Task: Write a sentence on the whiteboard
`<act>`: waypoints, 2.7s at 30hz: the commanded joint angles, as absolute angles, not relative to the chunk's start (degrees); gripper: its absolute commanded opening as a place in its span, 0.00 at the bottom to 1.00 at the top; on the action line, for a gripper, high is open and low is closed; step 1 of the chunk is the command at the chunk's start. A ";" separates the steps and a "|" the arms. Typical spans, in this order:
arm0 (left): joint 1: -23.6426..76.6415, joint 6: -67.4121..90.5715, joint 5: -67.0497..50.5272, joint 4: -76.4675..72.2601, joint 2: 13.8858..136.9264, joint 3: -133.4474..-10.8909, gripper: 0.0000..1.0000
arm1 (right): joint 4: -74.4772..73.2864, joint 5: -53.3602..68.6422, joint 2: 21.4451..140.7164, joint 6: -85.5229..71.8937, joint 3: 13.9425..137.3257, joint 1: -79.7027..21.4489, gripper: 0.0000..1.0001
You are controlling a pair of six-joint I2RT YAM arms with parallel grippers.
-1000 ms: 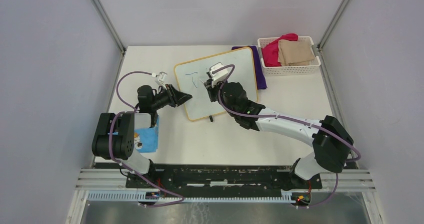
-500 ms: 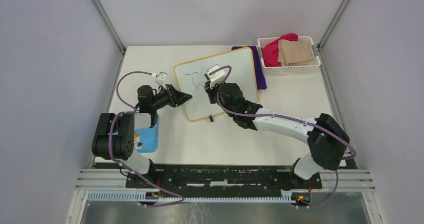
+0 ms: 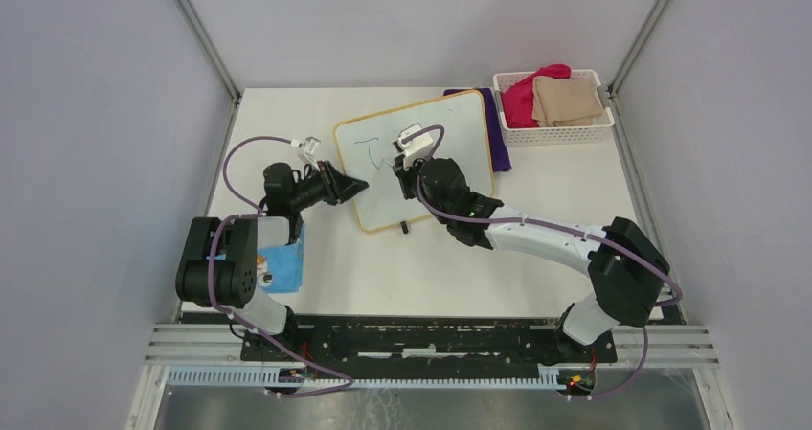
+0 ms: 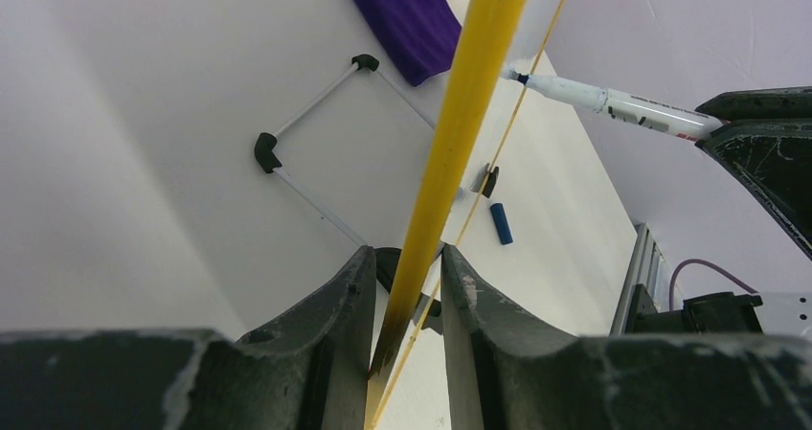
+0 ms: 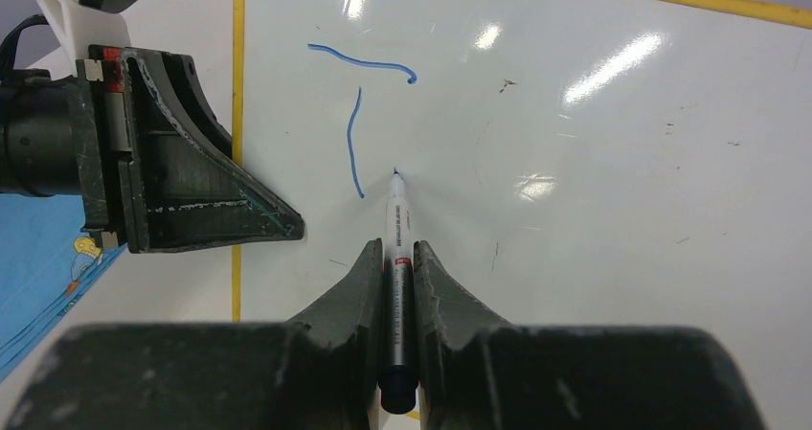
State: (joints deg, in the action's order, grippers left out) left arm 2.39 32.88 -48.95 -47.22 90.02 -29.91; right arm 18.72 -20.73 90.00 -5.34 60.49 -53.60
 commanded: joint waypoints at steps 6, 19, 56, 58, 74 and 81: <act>3.08 29.38 -48.60 -46.51 88.42 -31.27 0.37 | 18.95 -22.07 88.10 -6.15 58.90 -52.21 0.00; 3.25 29.14 -48.70 -46.24 88.68 -31.38 0.35 | 19.06 -23.12 87.45 -5.81 59.97 -51.33 0.00; 3.67 28.22 -48.68 -44.80 88.79 -31.81 0.32 | 17.47 -17.91 90.24 -5.84 63.35 -51.63 0.00; 3.67 28.21 -48.63 -44.65 88.79 -31.81 0.32 | 17.49 -17.94 89.85 -5.97 62.57 -51.68 0.00; 3.64 27.96 -47.86 -43.73 88.08 -31.81 0.50 | 19.15 -18.25 81.98 -6.92 60.27 -51.58 0.00; 3.75 27.47 -47.80 -42.87 88.33 -32.13 0.50 | 19.42 -19.70 83.06 -5.89 62.69 -49.93 0.00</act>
